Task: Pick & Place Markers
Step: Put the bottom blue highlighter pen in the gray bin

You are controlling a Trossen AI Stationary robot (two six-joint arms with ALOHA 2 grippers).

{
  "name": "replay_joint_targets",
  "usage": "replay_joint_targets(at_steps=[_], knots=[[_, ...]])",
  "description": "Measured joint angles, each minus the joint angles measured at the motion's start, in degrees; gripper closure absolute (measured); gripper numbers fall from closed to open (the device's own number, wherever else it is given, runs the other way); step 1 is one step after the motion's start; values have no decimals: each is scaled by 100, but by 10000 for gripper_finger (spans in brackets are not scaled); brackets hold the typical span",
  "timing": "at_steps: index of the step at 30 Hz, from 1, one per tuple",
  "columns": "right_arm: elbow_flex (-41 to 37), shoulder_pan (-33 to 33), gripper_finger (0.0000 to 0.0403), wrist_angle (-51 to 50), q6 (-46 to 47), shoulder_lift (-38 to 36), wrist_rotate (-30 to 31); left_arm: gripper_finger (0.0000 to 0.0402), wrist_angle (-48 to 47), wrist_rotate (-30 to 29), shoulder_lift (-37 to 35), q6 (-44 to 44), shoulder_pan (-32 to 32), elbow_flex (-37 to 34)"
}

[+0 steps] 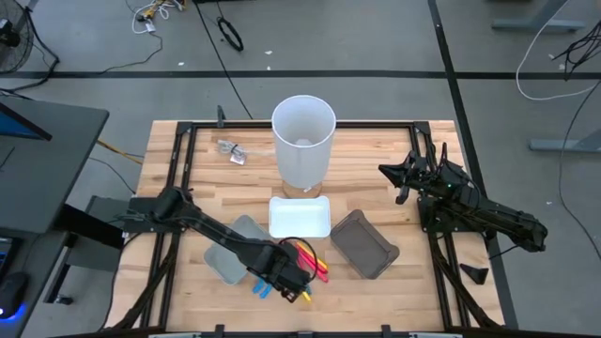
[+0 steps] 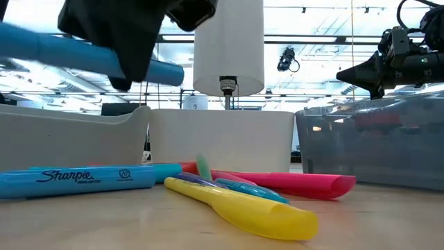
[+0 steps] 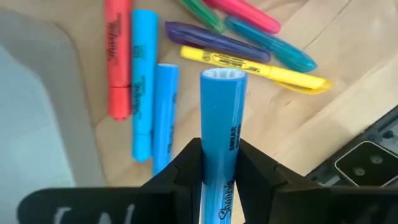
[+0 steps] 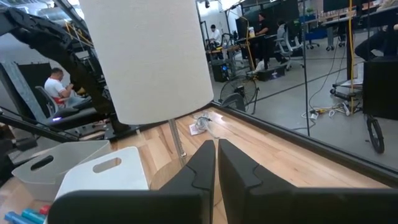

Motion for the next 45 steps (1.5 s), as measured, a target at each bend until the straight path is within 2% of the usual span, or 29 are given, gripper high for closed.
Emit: replay_joint_targets(at_steps=[6,28,45], knots=[[2,0,379,0,0,0,1,324,-329,-10,-298,233,32,0],[1,0,379,0,0,0,2,322,-2304,-308,-1444,188,222,0],[0,0,379,0,-1,0,2,322,-2544,-413,-1531,427,304,0]])
